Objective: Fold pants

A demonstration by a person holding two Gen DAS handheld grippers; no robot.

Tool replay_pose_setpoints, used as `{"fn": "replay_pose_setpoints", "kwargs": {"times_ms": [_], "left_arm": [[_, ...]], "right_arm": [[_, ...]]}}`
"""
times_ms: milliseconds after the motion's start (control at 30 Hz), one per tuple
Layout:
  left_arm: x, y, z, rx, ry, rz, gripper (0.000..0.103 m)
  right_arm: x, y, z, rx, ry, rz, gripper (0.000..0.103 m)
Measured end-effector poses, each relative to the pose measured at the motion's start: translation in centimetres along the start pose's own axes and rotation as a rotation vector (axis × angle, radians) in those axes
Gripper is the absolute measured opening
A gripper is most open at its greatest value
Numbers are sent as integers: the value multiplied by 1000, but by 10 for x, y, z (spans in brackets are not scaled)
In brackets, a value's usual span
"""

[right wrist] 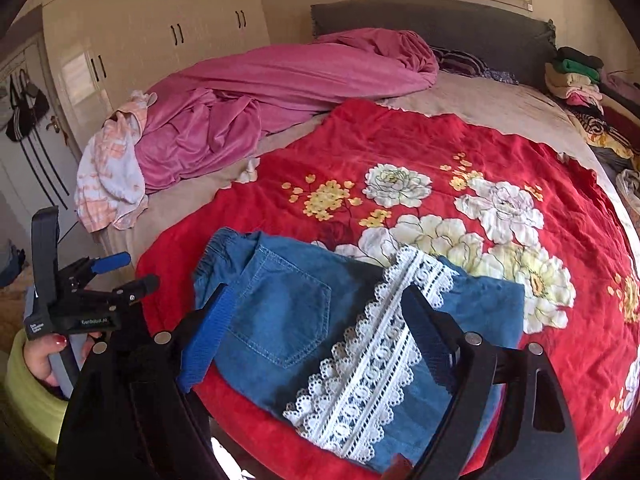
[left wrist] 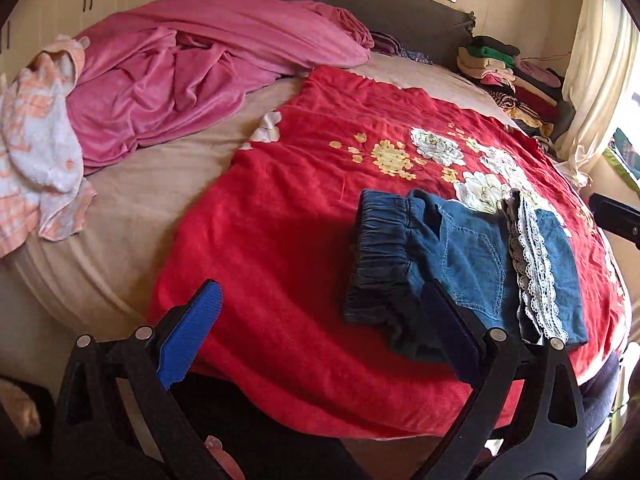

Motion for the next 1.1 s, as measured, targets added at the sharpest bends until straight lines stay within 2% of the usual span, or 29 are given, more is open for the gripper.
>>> {"fn": "replay_pose_setpoints", "kwargs": {"times_ms": [167,333,433,467,600,667,833,867,900,967,1000,1033,1100], "left_arm": [[21,-8,3,-50,-123,-74,93],[37,-14,25,-55,-240,-129,93],[49,-17,31,-103,-332,-177,93],[53,-18,31,-118,-342,-192,93],[64,-22,29,-130,-330,-204,79],[69,-25,28,-134,-323,-212,78],[71,-29,29,-128,-318,-208,77],[71,-30,29,-129,-319,-205,77],[71,-31,29,-129,-317,-205,77],[72,-33,30,-129,-314,-205,78],[71,-32,31,-129,-318,-202,82],[69,-32,31,-134,-332,-198,85],[67,-29,33,-142,-354,-192,89]], "right_arm": [[51,26,-6,2,65,-77,85],[103,43,-19,-35,127,-182,85],[135,46,-24,-66,124,-256,85],[144,47,-26,-87,121,-274,85],[174,47,-33,-134,138,-333,85],[186,48,-41,-141,177,-354,85],[223,39,-48,-141,202,-418,84],[232,33,-46,-129,219,-453,79],[238,27,-45,-123,222,-470,63],[234,25,-44,-122,251,-448,55],[227,27,-41,-100,281,-434,46],[219,30,-38,-85,304,-413,41],[195,36,-33,-68,348,-347,38]]}}
Point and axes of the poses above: each gripper's, at about its wrist camera, not at the fingertips, and x roughly the way its jaws point, z to its right, y to its top, the point moved 1 cm from there along x, roughly the way its jaws point, and after that the axes turned 7 degrees about y, right-handed, at the moved point
